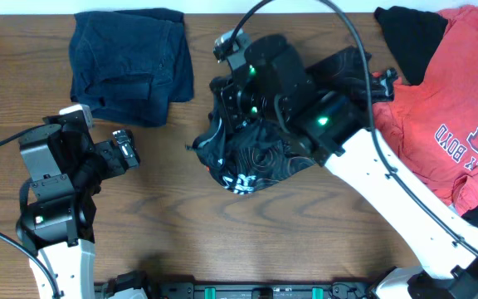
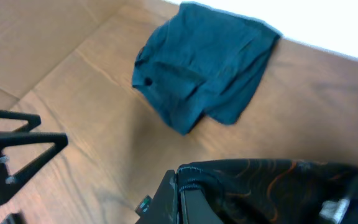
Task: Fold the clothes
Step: 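Pull the black jersey out of the pile with the right gripper to table center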
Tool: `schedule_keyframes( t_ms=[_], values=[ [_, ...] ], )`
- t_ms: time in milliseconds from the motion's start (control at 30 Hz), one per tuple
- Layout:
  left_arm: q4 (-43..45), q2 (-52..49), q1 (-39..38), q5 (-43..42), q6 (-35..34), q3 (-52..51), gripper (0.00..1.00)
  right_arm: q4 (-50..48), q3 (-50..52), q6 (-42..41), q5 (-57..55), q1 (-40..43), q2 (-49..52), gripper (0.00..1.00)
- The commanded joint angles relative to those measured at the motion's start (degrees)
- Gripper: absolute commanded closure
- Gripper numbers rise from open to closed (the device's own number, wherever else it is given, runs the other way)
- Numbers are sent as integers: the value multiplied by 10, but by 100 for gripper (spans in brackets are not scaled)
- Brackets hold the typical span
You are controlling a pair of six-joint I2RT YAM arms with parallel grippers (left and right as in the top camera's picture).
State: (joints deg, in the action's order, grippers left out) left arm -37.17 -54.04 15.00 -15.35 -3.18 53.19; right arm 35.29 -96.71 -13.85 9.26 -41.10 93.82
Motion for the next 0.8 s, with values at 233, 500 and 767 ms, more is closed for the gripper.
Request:
schedule_keyframes(
  t_ms=[233, 500, 767],
  values=[
    [-1, -2, 3, -22, -5, 12, 2, 9, -197, 132, -119, 3, -7, 99],
    [-1, -2, 3, -22, -5, 12, 2, -33, -262, 193, -183, 3, -7, 99],
    [2, -2, 3, -97, 15, 12, 2, 14, -282, 203, -227, 20, -9, 99]
  ],
)
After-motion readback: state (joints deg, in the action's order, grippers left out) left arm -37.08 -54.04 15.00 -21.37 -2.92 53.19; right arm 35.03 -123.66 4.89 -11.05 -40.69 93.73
